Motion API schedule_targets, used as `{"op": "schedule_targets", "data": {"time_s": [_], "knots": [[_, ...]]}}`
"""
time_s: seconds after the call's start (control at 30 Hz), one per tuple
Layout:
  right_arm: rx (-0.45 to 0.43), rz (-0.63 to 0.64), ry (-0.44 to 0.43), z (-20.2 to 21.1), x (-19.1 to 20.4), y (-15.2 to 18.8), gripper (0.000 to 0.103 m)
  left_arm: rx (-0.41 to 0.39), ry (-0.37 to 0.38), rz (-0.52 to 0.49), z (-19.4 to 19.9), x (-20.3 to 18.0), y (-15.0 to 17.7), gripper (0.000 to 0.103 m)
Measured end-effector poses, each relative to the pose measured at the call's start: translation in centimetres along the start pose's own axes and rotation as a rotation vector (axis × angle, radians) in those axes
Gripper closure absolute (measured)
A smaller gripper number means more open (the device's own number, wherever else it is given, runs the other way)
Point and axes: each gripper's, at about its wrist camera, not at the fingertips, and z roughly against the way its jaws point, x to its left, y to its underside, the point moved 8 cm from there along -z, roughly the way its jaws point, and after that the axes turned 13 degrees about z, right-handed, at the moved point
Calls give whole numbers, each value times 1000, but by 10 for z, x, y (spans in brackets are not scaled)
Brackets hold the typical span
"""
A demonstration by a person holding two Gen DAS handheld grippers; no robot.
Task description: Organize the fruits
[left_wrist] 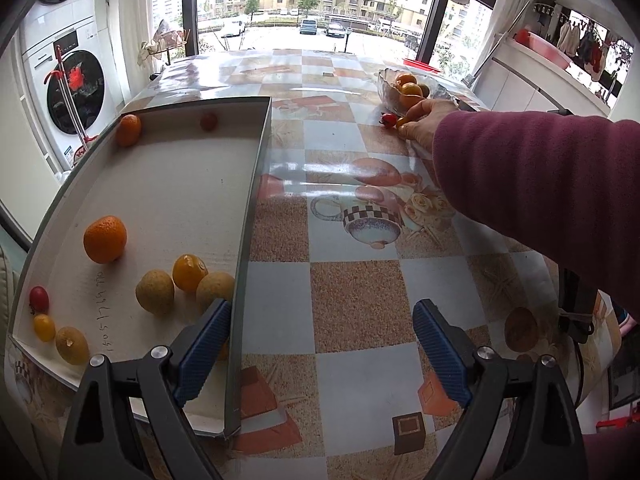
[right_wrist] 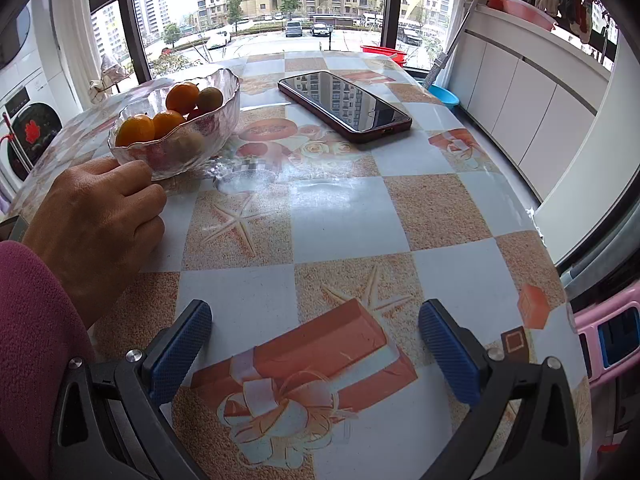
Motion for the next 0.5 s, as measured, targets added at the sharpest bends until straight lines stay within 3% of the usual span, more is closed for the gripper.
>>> {"op": "schedule_targets", "data": {"time_s": [0.5], "knots": [[0, 0, 0, 0, 0, 0, 0, -2, -1, -2, -1, 1, 0, 11]]}}
